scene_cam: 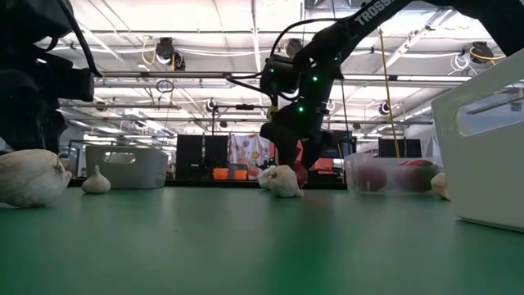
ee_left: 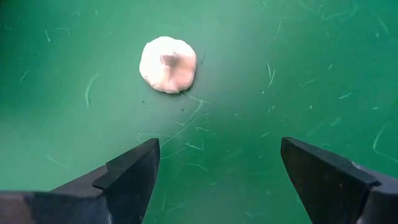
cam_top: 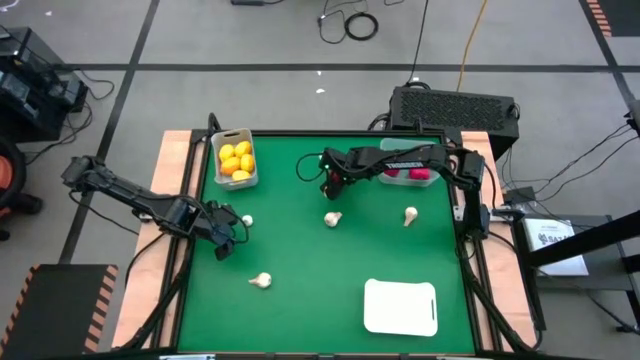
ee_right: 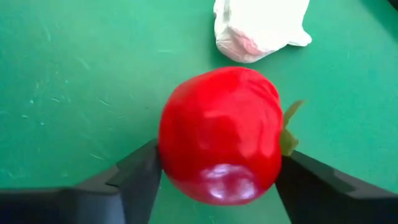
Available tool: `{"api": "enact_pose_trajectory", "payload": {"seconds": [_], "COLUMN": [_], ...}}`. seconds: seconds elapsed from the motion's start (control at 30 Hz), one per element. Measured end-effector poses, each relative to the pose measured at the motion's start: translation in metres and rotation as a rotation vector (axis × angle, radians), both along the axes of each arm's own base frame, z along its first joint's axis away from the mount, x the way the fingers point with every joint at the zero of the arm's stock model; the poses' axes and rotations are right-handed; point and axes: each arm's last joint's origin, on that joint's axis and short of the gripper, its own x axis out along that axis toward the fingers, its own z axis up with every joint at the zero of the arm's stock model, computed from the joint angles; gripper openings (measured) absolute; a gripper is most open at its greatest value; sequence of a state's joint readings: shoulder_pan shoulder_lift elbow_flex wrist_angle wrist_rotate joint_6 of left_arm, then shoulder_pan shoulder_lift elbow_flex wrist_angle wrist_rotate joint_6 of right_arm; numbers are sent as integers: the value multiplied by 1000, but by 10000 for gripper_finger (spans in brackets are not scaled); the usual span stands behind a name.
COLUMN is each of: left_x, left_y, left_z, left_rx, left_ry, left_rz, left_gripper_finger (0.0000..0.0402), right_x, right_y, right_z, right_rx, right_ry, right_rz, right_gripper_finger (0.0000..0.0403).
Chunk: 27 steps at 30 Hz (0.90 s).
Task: Sort produce into baskets
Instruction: Put the red tomato in the transparent bin
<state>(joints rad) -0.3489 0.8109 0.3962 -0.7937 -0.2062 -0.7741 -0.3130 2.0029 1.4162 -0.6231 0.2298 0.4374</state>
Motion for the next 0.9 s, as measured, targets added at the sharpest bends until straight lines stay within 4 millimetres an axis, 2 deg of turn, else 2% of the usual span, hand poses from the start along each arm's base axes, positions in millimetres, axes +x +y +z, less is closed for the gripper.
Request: {"api": "enact_pose_trajectory", "payload": {"seconds": [0.17,0.3,0.43,0.63,0.77,0.9], "left_x": [0,0,0,0,0,0], "left_y": [0,0,0,0,0,0], "left_z": [0,0,0,0,0,0], "left_rx": [0,0,0,0,0,0], "left_ry": [0,0,0,-1,-1,-1], "left_rz": [0,1,1,1,1,0], "left_gripper_finger": [341,341,341,341,341,341], "right_x": [-3,-14,-38,-82,-105,-120], "right_y": [1,4,2,-5,-14,-30], "right_z": [5,28,64,109,121,120], "right_rx": [13,14,-34,-115,-107,-90], "right_ry": [8,-2,15,57,96,157], "right_rz": [4,7,-29,-132,-195,-231], "right_gripper_finger": [215,216,234,236,237,237]}}
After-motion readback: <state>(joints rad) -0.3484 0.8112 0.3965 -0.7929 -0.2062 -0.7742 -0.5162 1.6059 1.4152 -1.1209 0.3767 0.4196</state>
